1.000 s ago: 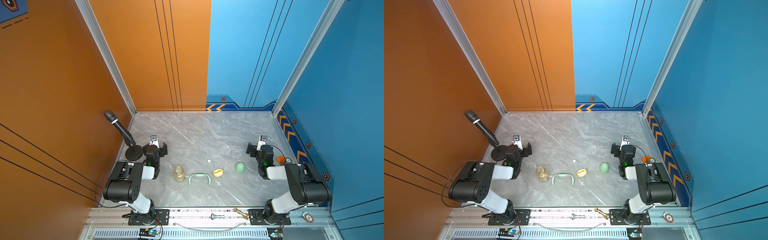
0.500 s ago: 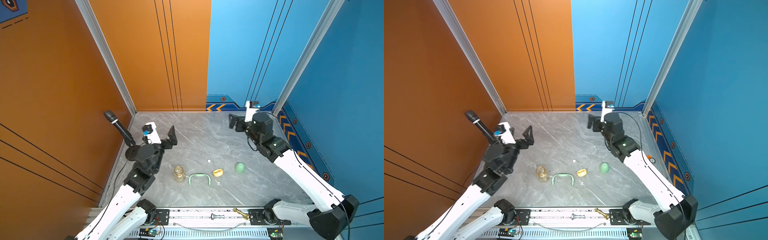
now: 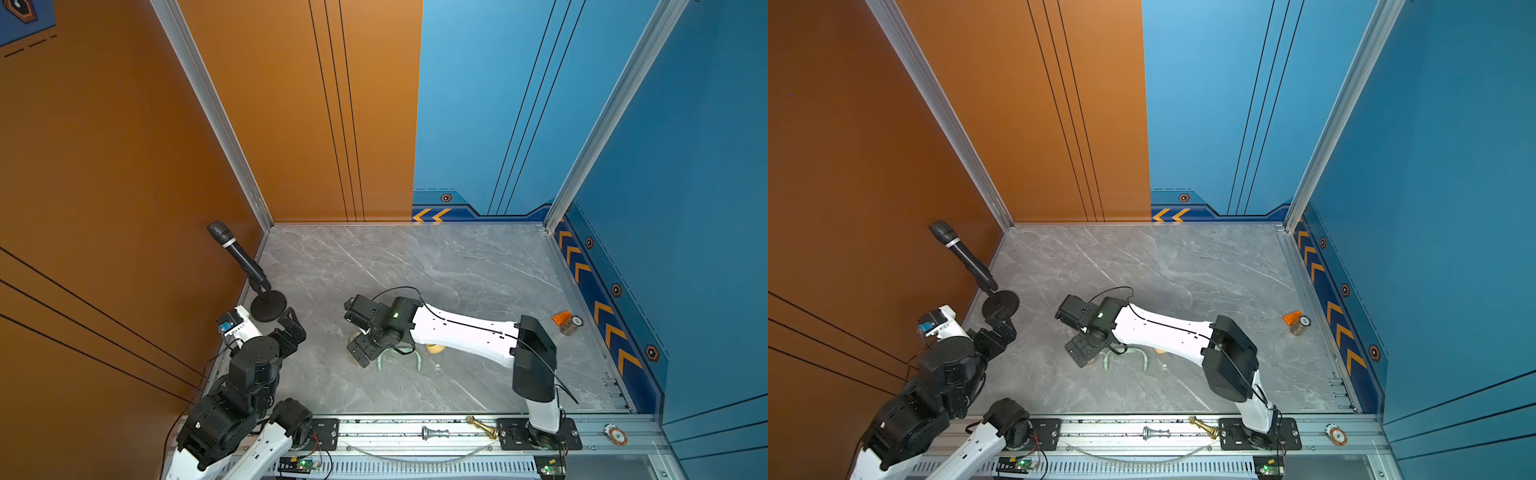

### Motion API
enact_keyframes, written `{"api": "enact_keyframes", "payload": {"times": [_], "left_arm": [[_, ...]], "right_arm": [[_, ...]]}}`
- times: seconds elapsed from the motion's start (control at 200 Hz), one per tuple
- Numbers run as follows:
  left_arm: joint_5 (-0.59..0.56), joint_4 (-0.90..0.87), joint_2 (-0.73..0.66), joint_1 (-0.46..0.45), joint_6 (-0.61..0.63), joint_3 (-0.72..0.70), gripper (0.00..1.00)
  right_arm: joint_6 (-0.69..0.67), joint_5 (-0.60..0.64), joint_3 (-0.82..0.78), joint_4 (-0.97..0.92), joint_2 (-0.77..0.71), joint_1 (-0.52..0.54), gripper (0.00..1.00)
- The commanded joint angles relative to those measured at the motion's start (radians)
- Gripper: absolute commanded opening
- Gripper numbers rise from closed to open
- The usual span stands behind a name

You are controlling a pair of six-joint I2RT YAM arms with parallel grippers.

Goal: Assemble the baby bottles
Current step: Pick up the baby bottle from the center of the board.

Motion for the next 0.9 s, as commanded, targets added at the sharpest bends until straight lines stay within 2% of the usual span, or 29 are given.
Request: {"api": "enact_keyframes", "payload": {"times": [0.0,0.175,0.285,0.485,0.561,0.696,0.766,0.891], "left_arm": [[-0.005,-0.089,0.011,0.006,0.024,0.019,0.98],[0.030,-0.088,0.004,0.006,0.044,0.011,0.98],[0.051,-0.073,-0.016,0.006,0.069,-0.005,0.98],[0.094,-0.028,-0.040,0.006,0.115,-0.008,0.97],[0.106,-0.008,-0.041,0.006,0.119,-0.016,0.98],[0.144,0.039,-0.029,0.006,0.142,-0.033,0.98],[0.169,0.062,-0.018,0.006,0.156,-0.035,0.98],[0.195,0.109,-0.002,0.006,0.181,-0.045,0.97]], "right_arm": [[0.031,0.011,0.086,-0.079,0.036,0.016,1.00],[0.025,0.070,0.123,-0.069,0.131,0.020,0.99],[0.007,0.026,0.129,-0.048,0.168,0.002,0.92],[-0.053,0.002,0.111,-0.011,0.185,-0.028,0.87],[-0.077,-0.044,0.104,0.028,0.191,-0.038,0.82],[-0.148,-0.078,0.113,0.039,0.200,-0.054,0.79],[-0.191,-0.119,0.105,0.045,0.195,-0.066,0.69],[-0.234,-0.117,0.104,0.033,0.168,-0.073,0.54]]}}
